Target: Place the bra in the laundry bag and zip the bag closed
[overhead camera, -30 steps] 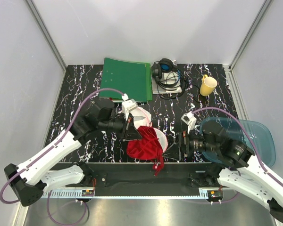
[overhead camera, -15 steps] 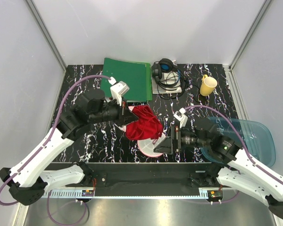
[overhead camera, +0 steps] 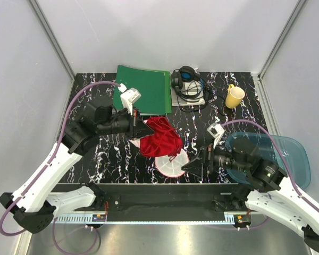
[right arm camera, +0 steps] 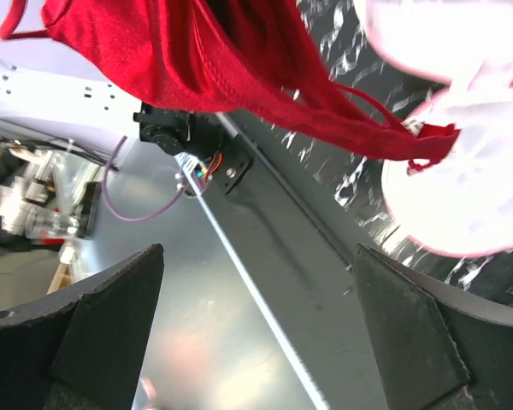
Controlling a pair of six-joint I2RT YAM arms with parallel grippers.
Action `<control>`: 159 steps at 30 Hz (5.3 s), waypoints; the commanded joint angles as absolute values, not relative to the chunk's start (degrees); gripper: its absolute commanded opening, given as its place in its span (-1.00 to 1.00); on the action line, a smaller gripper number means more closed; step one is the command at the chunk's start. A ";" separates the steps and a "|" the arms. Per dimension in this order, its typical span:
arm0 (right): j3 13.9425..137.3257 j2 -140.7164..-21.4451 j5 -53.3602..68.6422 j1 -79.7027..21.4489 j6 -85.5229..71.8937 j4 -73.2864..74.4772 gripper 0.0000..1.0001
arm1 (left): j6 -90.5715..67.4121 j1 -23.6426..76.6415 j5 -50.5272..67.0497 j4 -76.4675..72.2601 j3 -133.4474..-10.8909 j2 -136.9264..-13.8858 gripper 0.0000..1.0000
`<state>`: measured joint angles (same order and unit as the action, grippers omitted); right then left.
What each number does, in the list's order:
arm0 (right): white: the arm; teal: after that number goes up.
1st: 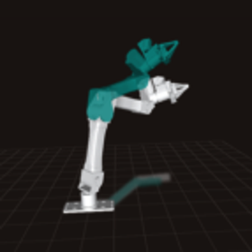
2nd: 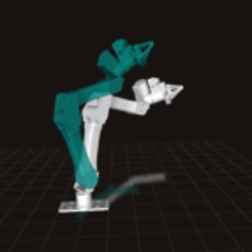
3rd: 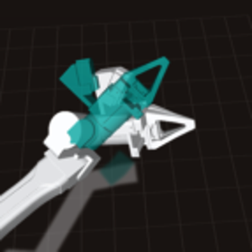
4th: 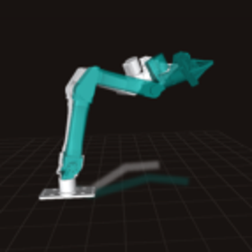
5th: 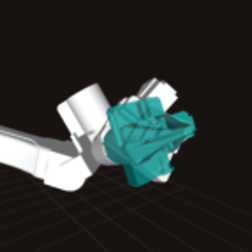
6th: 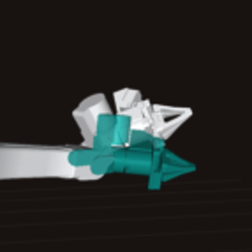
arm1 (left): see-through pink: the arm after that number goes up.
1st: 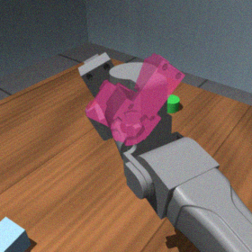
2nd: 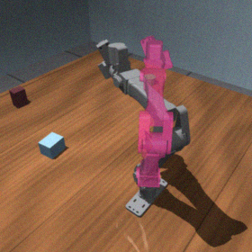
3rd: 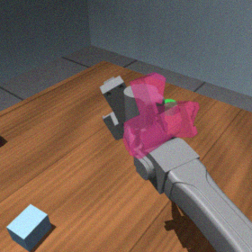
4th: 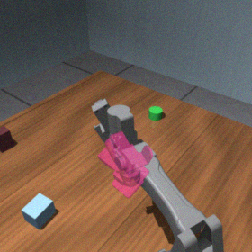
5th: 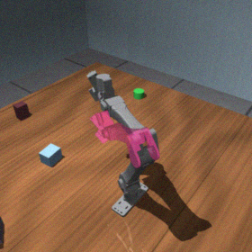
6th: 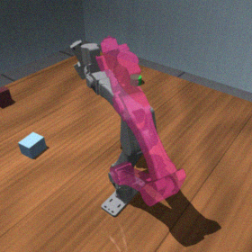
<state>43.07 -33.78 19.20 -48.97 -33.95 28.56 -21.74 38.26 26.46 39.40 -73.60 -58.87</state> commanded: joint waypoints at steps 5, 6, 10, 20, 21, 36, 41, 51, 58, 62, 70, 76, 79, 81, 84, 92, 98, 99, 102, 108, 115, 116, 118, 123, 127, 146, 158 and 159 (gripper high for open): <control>35.43 -31.90 18.37 -49.22 -20.66 9.60 0.96 | -25.40 36.83 37.18 37.27 -78.13 -55.99 -1.00; 35.07 -33.04 17.50 -49.22 -18.22 7.49 0.96 | -25.66 36.48 37.70 37.18 -78.40 -55.90 -1.00; 31.83 -33.58 14.77 -49.22 -13.80 2.47 0.97 | -27.42 35.42 40.86 37.18 -79.98 -55.81 -1.00; 25.93 -34.72 23.82 -49.22 -18.54 -14.74 0.93 | -31.90 34.01 44.21 34.64 -81.39 -55.99 -1.00; 25.14 -34.80 23.64 -49.22 -18.81 -15.55 0.92 | -32.25 33.84 44.56 34.19 -81.39 -56.07 -1.00; 21.80 -34.72 25.49 -49.22 -24.17 -16.35 0.75 | -34.36 31.99 47.46 32.17 -82.62 -57.04 -1.00; 21.71 -35.59 25.13 -49.31 -26.19 -17.48 0.62 | -35.07 31.64 48.08 31.20 -82.27 -57.04 -1.00; 24.17 -34.37 24.96 -49.22 -31.28 -10.74 -0.77 | -30.34 30.59 44.05 34.18 -79.72 -56.51 -1.00; 32.68 -30.06 21.97 -49.31 -41.29 12.27 -1.00 | -23.21 30.59 29.19 34.12 -70.43 -58.53 -1.00; 38.92 -30.85 23.38 -49.22 -43.77 18.09 -1.00 | -26.27 30.59 29.62 24.98 -62.41 -59.15 -1.00; 45.43 -36.38 24.96 -49.22 -43.16 22.24 -1.00 | -31.90 32.60 28.65 14.77 -55.72 -61.08 -1.00; 50.70 -43.32 23.03 -49.22 -39.91 22.50 -1.00 | -35.24 39.11 29.26 10.29 -53.18 -63.63 -1.00; 52.81 -45.96 20.75 -49.22 -38.67 24.43 -1.00 | -37.88 39.99 31.99 7.30 -50.11 -63.55 -1.00; 53.35 -46.32 18.82 -49.22 -38.32 25.83 -1.00 | -38.84 40.08 32.78 6.68 -47.74 -62.93 -1.00; 53.00 -46.84 17.84 -49.31 -38.32 26.45 -1.00 | -41.74 40.51 36.46 3.00 -44.05 -62.05 -1.00; 54.05 -50.45 16.35 -49.22 -38.50 29.96 -1.00 | -50.08 41.31 44.89 -8.07 -40.17 -63.10 -1.00; 57.91 -52.73 13.80 -49.22 -36.74 37.61 -0.84 | -55.18 41.31 50.61 -13.61 -40.43 -65.30 -1.00; 58.96 -52.73 13.45 -49.22 -36.39 39.18 -0.74 | -55.72 41.31 51.15 -14.41 -40.26 -65.91 -1.00; 61.33 -52.65 12.92 -49.31 -36.21 42.09 -0.60 | -58.09 41.22 52.91 -17.39 -39.56 -66.88 -1.00; 67.83 -54.40 11.17 -49.22 -35.60 51.93 -0.42 | -62.93 41.22 54.14 -23.46 -38.23 -68.64 -1.00; 72.15 -55.02 11.60 -49.22 -35.07 57.04 -0.07 | -64.51 41.22 53.70 -25.75 -38.32 -70.84 -1.00; 72.51 -55.19 11.34 -49.22 -34.81 58.00 0.03 | -64.69 41.13 53.61 -26.01 -38.41 -71.19 -1.00; 73.74 -55.63 11.16 -49.22 -34.54 58.88 0.15 | -64.69 40.78 52.91 -26.10 -38.41 -71.45 -1.00; 76.54 -55.64 9.41 -49.22 -35.07 59.33 0.48 | -64.60 39.46 52.21 -26.19 -38.32 -72.07 -1.00; 78.31 -54.41 4.67 -49.22 -37.17 59.41 0.75 | -63.98 37.88 50.20 -24.96 -37.62 -70.84 -1.00; 47.47 -38.75 1.04 -49.22 -53.09 19.28 0.99 | -69.42 33.31 35.42 -21.79 -36.04 -61.96 -1.00; 40.08 -42.18 1.58 -49.22 -53.44 -2.71 0.99 | -72.86 32.52 35.16 -24.34 -35.33 -60.56 -1.00; 39.90 -42.45 1.15 -49.31 -53.52 -3.51 0.99 | -72.95 32.52 35.24 -24.43 -35.33 -60.56 -1.00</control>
<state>39.48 -41.47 2.15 -49.04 -52.99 7.57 -71.50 32.77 36.12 -19.59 -35.81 -62.54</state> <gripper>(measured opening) 0.994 0.039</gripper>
